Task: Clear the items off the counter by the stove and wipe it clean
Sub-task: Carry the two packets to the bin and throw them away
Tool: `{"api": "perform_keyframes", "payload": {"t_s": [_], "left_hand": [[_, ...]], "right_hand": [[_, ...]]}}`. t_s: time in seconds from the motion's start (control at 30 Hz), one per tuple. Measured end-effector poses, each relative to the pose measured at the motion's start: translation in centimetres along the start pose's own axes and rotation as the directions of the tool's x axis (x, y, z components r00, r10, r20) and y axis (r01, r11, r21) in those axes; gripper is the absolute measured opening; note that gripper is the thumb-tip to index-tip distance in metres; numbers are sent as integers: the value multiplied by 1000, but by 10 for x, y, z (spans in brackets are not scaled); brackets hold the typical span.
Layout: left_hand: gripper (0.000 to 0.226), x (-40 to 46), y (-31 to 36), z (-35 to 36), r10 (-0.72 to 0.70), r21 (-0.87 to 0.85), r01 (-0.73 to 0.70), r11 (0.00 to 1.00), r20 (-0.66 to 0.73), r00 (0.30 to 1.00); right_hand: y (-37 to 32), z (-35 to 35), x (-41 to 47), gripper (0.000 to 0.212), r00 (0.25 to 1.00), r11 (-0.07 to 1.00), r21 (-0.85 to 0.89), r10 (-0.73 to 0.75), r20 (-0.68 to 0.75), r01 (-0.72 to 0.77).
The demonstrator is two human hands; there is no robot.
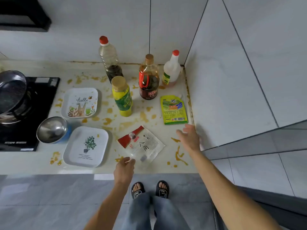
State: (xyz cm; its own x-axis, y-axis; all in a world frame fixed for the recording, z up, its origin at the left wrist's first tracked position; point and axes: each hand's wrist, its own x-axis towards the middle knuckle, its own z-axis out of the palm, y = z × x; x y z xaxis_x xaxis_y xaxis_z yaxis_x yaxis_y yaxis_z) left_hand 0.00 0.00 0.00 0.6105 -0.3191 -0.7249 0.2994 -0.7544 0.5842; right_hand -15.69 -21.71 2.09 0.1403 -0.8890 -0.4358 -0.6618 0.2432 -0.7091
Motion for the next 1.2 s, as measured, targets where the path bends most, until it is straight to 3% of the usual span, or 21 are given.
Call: {"api": "perform_keyframes", "payload": {"t_s": [0.1,0.23,0.4,0.67,0.83,0.97,1.07,1.2], "left_hand": [[50,9,7,7,-17,-2,17,1000,-80,997],[58,13,8,16,-41,-42,35,998,-138,990],[60,18,6,21,-28,-63,15,998,-223,974],[64,19,7,26,-45,-99,19,995,-259,965],[51,22,10,32,-108,-159,69,985,-257,960],[23,30,9,39,-146,-260,101,960,-158,977],[18,33,10,43,-169,-414,132,901,-54,984],[22,32,16,48,-151,-519,142,843,24,988]], "right_hand": [[-20,2,36,35,994,996,-59,-77,-71,73],[-40,13,71,54,993,990,-127,-71,-100,58],[-44,30,100,63,987,968,-225,-131,-94,108],[-41,48,112,87,989,878,-474,-122,-87,67],[-42,52,115,106,992,865,-501,-89,-84,35],[-46,50,116,121,990,881,-472,-57,-132,-12],[-42,44,119,104,980,909,-418,-85,-182,1],[-35,34,125,51,988,983,-176,-76,-134,52]]}}
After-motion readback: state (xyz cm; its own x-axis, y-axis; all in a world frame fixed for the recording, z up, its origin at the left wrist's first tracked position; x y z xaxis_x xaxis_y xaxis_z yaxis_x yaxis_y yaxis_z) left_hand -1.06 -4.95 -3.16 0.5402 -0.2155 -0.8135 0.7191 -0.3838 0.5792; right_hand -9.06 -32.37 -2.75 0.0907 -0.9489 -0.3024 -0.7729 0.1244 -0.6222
